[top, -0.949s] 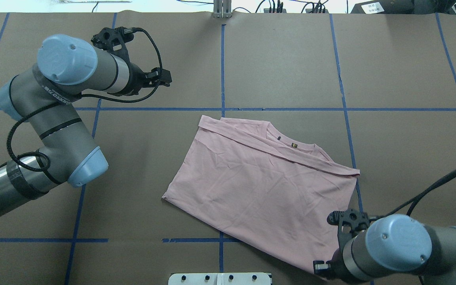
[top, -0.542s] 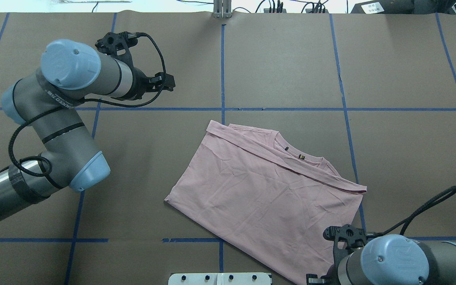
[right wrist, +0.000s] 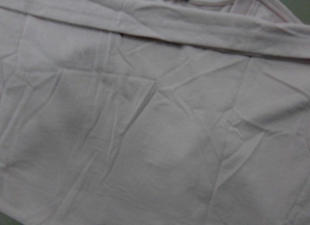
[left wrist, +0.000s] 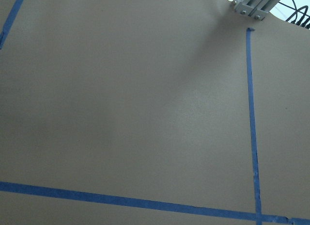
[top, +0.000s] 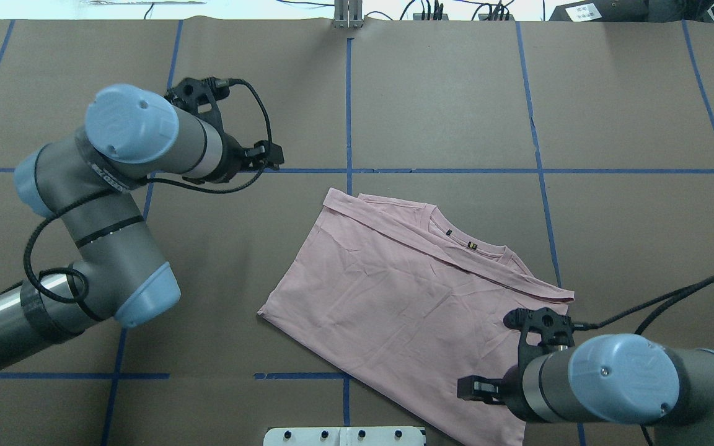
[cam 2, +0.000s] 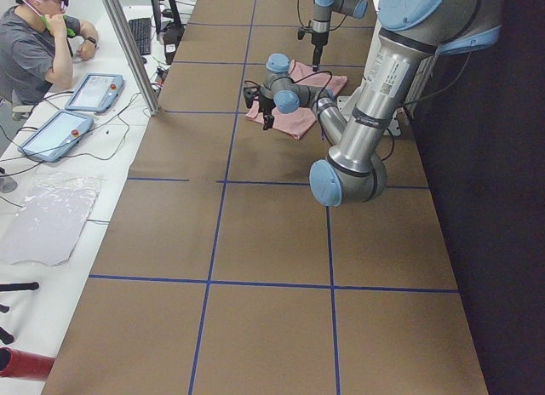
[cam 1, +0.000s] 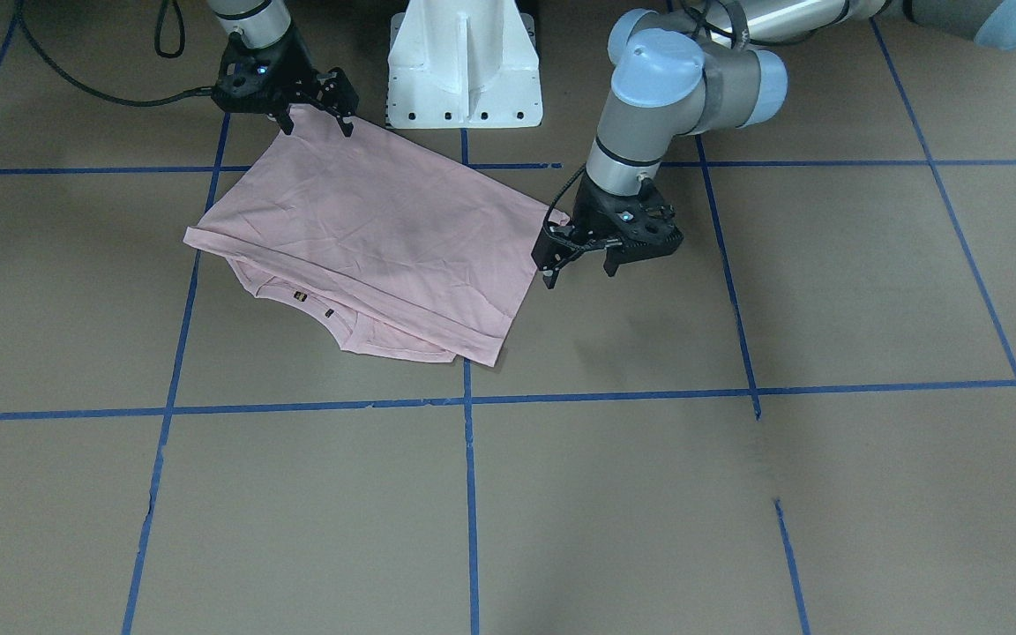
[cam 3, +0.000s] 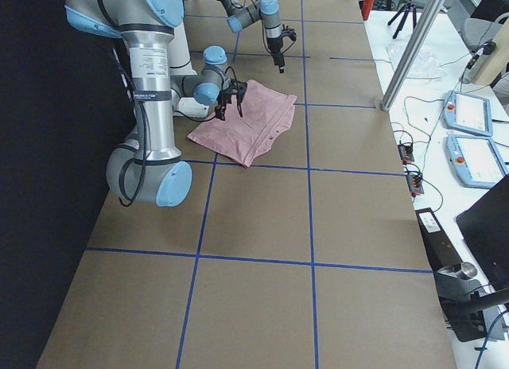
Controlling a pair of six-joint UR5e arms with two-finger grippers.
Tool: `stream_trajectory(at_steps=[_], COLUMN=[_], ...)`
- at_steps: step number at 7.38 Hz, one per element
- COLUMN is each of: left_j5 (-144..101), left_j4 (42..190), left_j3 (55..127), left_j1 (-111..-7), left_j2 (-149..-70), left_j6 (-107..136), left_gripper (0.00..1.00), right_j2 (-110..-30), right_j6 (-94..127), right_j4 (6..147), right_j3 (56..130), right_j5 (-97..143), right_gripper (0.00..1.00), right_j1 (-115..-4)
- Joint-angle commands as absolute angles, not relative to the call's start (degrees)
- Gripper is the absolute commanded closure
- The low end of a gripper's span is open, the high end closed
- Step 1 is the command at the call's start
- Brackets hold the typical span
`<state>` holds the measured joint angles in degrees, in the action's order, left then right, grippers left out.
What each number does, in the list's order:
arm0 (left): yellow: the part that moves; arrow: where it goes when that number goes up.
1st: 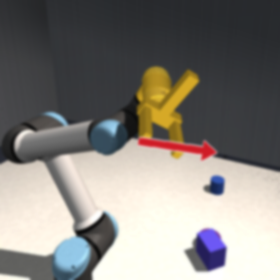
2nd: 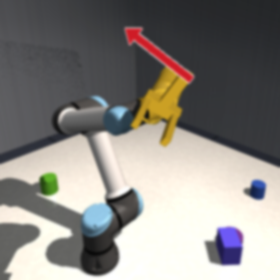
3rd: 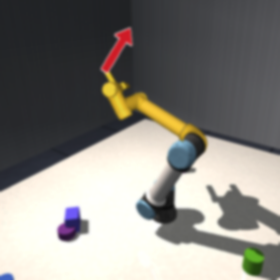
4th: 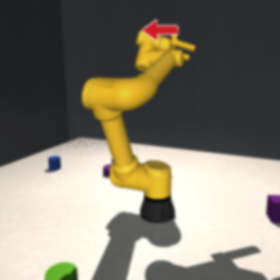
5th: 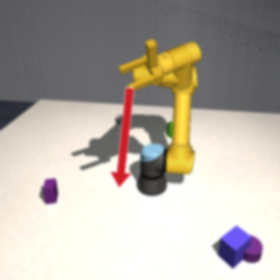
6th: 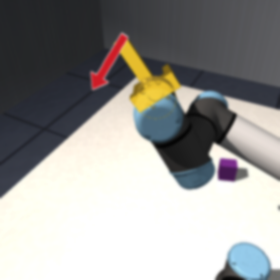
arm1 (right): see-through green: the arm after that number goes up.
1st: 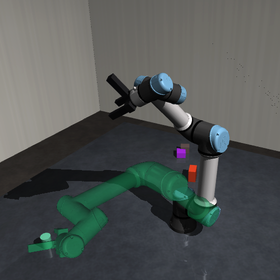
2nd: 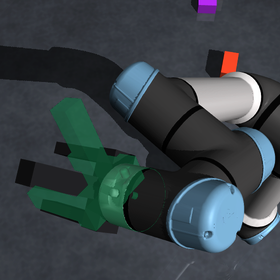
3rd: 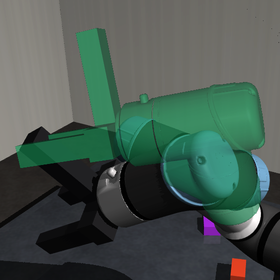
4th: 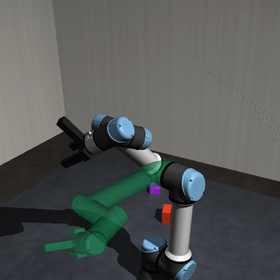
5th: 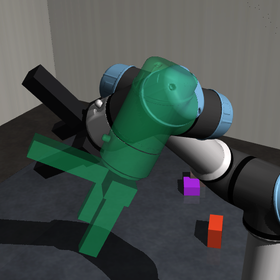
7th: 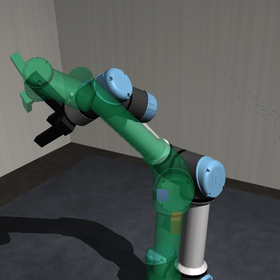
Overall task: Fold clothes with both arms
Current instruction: 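Open the right gripper off the shirt while the left arm lowers toward the table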
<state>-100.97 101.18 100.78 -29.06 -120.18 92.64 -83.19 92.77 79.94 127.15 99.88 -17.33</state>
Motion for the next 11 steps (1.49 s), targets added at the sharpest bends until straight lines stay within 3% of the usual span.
stream_trajectory(at_steps=[1,8,9,11], left_j5=[-97.47,-95.54,-95.54,-95.45], left_j4=[94.07,92.29,92.29,92.29], left_j3=[102.82,102.48,102.48,102.57], left_j1=[-21.03,-17.14,-17.14,-17.23], left_j2=[-120.76,-119.71,-119.36,-119.01], left_j6=[103.42,106.08,106.08,106.00], left_gripper=[0.01,0.11,0.18,0.65], right_j2=[-81.74,-81.74,-81.74,-81.74], right_j6=[91.59,91.67,91.67,91.67], right_j4=[79.89,79.89,79.89,79.89], right_j3=[126.91,126.21,126.21,126.21], right_j5=[99.32,99.05,99.14,99.14], right_gripper=[0.00,0.00,0.00,0.00], right_j1=[-21.70,-21.97,-21.97,-21.97])
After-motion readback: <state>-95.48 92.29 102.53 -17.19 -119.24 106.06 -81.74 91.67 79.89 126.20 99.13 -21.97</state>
